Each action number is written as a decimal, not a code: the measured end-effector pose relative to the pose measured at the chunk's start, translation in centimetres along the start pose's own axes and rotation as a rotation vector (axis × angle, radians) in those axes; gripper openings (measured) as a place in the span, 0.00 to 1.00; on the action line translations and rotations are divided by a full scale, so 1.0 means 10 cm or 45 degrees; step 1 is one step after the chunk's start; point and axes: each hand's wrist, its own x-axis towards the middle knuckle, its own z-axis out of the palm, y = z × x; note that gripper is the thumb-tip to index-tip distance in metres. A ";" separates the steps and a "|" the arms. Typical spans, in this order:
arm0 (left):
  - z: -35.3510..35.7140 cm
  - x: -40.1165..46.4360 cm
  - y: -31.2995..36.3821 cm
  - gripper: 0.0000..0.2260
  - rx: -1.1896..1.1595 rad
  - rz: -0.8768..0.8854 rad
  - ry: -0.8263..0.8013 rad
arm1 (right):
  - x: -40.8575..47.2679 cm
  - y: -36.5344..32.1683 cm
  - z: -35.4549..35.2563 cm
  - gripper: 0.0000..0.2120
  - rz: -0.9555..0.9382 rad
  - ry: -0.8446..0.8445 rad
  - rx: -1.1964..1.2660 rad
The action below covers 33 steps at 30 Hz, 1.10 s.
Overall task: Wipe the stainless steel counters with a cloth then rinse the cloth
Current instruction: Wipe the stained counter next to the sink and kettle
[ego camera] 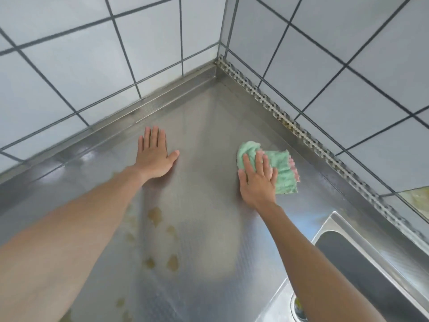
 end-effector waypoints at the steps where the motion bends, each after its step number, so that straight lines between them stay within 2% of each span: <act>1: -0.01 -0.03 0.04 0.34 0.010 0.015 0.030 | -0.12 -0.08 0.07 0.25 -0.105 0.006 -0.015; 5: 0.11 -0.39 0.44 0.23 -0.006 0.297 0.127 | -0.90 -0.04 0.35 0.24 -0.464 0.040 -0.061; 8: 0.33 -0.94 0.76 0.19 -0.155 0.526 0.171 | -1.48 0.38 0.43 0.23 -0.616 0.030 -0.127; 10: 0.51 -1.39 0.89 0.16 -0.221 0.615 0.183 | -1.65 0.78 0.35 0.24 -0.596 0.025 -0.171; 13: 0.82 -2.05 0.95 0.14 -0.264 0.676 0.181 | -1.56 1.06 0.18 0.24 -0.371 0.029 -0.140; 18: 1.47 -2.88 0.93 0.14 -0.252 0.720 0.215 | -1.30 0.70 0.23 0.24 -0.083 0.071 -0.014; 20: 1.70 -3.09 0.92 0.17 -0.155 0.692 0.236 | -1.46 0.62 0.30 0.24 -0.148 0.061 -0.011; 22: 1.86 -3.18 0.90 0.21 -0.084 0.684 0.266 | -1.78 0.66 0.36 0.24 -0.345 0.050 -0.063; 26: 1.95 -3.19 0.90 0.23 -0.054 0.675 0.323 | -2.46 1.02 0.49 0.24 -0.620 -0.048 -0.139; 29: 1.98 -3.17 0.90 0.22 -0.076 0.681 0.346 | -2.33 1.34 0.34 0.24 -0.716 -0.111 -0.196; 31: 1.97 -3.15 0.91 0.22 -0.073 0.696 0.367 | -2.01 1.42 0.19 0.25 -0.615 -0.112 -0.178; 33: 1.93 -3.12 0.88 0.22 -0.063 0.706 0.347 | -1.63 1.30 0.10 0.24 -0.365 -0.070 -0.094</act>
